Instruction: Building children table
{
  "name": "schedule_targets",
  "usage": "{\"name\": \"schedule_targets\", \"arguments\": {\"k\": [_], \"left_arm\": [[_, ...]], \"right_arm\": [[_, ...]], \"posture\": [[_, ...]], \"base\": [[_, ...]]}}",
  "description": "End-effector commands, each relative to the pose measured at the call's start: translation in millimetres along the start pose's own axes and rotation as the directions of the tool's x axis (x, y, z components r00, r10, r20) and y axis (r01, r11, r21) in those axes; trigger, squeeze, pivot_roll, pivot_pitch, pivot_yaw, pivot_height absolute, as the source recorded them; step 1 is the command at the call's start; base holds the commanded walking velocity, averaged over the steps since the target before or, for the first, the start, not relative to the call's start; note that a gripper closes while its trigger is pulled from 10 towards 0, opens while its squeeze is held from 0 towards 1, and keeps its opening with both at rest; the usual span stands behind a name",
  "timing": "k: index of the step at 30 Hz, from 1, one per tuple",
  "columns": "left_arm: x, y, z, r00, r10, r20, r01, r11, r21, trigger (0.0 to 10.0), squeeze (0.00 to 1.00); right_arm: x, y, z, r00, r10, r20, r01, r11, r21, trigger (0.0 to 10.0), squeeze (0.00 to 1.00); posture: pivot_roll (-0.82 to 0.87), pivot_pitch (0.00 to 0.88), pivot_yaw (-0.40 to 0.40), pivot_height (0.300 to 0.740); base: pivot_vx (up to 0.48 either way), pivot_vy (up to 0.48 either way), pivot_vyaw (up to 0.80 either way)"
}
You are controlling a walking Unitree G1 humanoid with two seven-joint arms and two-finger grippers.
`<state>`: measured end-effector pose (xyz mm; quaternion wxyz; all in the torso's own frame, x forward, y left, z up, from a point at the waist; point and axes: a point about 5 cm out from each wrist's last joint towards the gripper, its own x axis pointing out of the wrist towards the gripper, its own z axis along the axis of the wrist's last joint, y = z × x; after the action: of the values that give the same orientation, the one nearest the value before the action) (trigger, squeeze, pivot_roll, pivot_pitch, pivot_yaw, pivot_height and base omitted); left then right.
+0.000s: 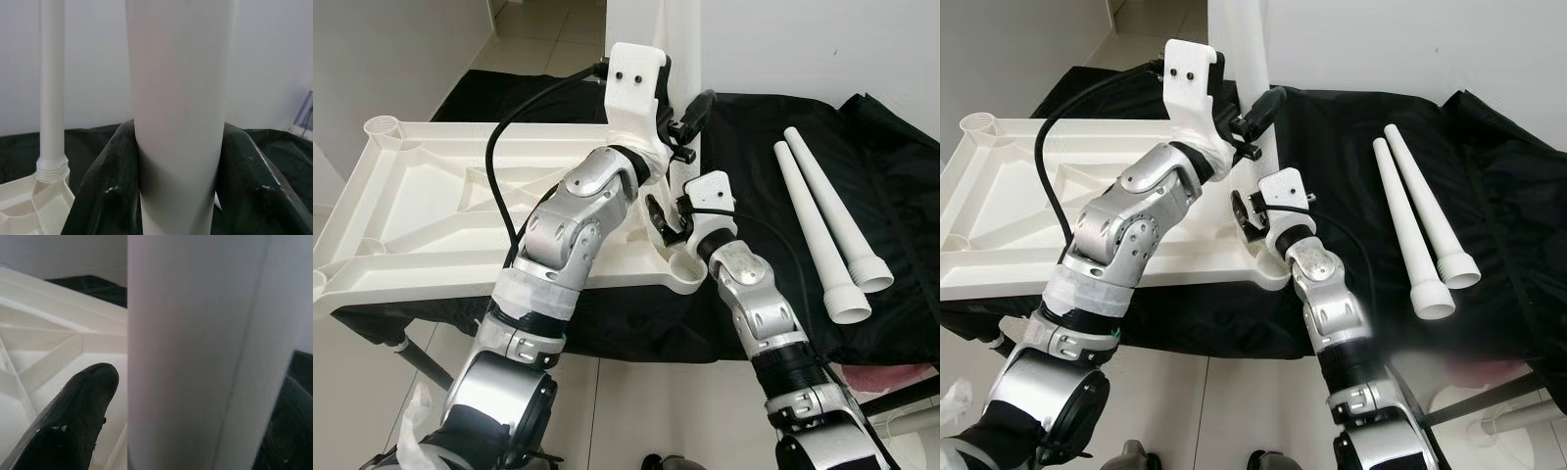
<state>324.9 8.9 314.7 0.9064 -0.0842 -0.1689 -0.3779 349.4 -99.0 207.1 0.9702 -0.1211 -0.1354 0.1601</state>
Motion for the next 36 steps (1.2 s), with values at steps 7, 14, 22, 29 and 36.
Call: {"name": "schedule_targets", "arguments": {"k": [7,14,22,29,36], "left_arm": [[-0.1,-7.6,1.7,1.0,-0.015,0.003,0.015,1.0,0.023,10.0,0.0],[0.8,-9.6,3.2,1.0,-0.017,0.007,0.016,1.0,0.022,10.0,0.0],[0.8,-10.3,1.9,1.0,-0.018,0.002,0.018,0.999,0.034,10.0,0.0],[0.5,-10.4,1.7,1.0,-0.014,0.004,0.014,0.999,0.042,10.0,0.0],[-0.4,-9.7,-0.1,1.0,-0.014,0.005,0.013,0.999,0.042,10.0,0.0]], "right_arm": [[3.5,-0.4,-1.8,1.0,-0.014,-0.013,0.014,1.0,-0.004,10.0,0.0],[4.5,0.2,-2.4,1.0,-0.017,-0.015,0.017,1.0,0.004,5.2,0.0],[5.3,2.1,-5.1,0.999,-0.018,-0.031,0.019,0.999,0.026,0.0,0.0],[5.3,3.4,-6.6,0.999,-0.022,-0.034,0.023,0.999,0.023,0.0,0.0],[4.6,2.7,-9.3,0.998,-0.047,-0.051,0.049,0.998,0.039,8.6,0.0]], "posture": [[0.03,0.09,-0.031,0.74],[0.03,0.089,-0.032,0.74],[0.03,0.087,-0.034,0.74],[0.04,0.087,-0.037,0.74],[0.03,0.087,-0.038,0.74]], "base": [[0.0,0.0,0.0],[0.0,0.0,0.0],[0.0,0.0,0.0],[0.0,0.0,0.0],[0.0,0.0,0.0]]}}
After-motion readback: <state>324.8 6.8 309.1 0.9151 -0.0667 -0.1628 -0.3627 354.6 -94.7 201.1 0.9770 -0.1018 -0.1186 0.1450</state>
